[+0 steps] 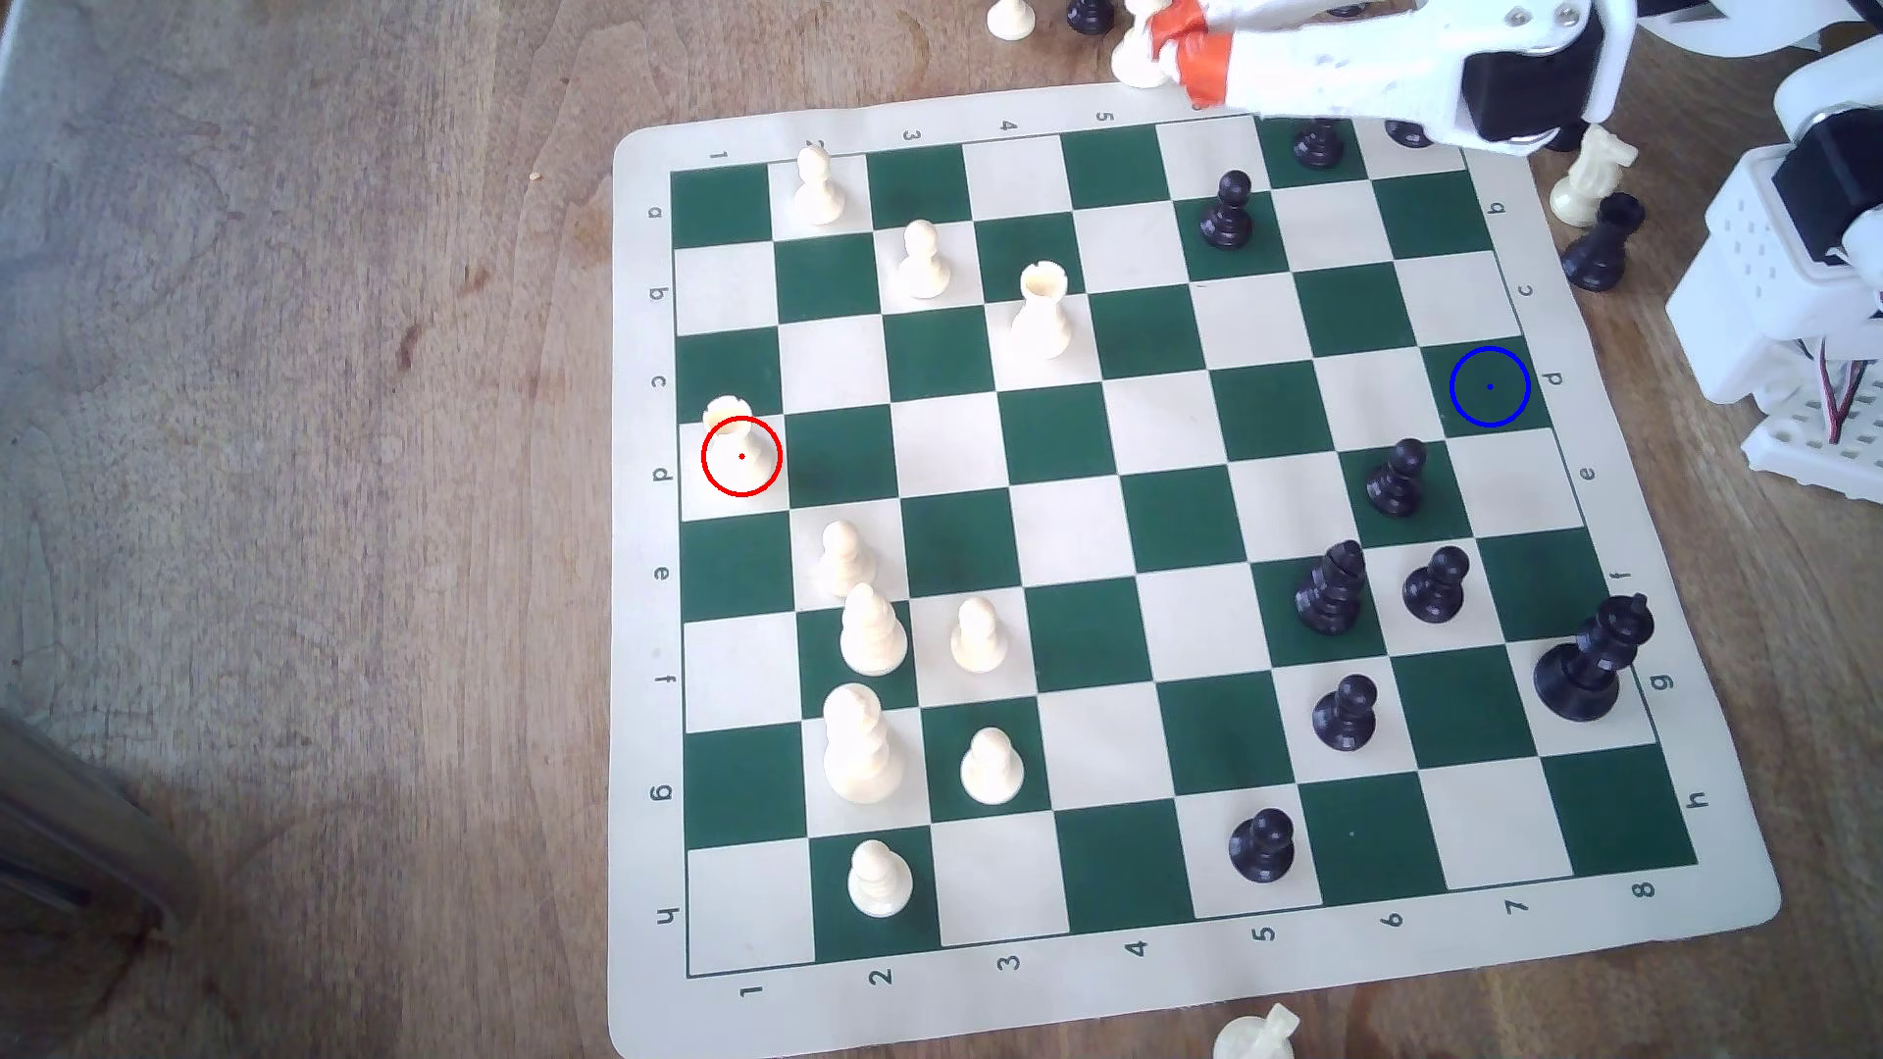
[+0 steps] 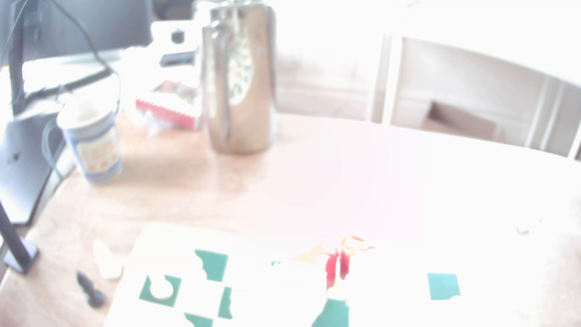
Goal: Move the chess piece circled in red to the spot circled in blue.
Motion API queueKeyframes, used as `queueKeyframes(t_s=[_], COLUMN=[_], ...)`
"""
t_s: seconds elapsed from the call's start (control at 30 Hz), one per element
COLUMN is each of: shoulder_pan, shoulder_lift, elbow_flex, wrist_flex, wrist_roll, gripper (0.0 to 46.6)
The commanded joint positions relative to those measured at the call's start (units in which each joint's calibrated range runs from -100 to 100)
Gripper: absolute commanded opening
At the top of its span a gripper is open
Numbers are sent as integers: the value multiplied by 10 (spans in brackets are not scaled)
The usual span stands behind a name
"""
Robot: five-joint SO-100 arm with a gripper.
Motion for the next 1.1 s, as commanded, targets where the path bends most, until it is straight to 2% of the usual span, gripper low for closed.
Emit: queueKeyframes(t_s=[0.0,0.07,0.37,0.6,0.77,1.07], shoulder_pan=[-15,-1,16,14,22,45], shoulder_lift=[125,223,459,577,653,727], elbow_flex=[-174,-249,-370,-494,-570,-629], wrist_flex=[56,61,21,4,20,20], wrist_roll=[-10,-12,-19,-38,-27,-27], gripper=[3,13,110,139,147,151])
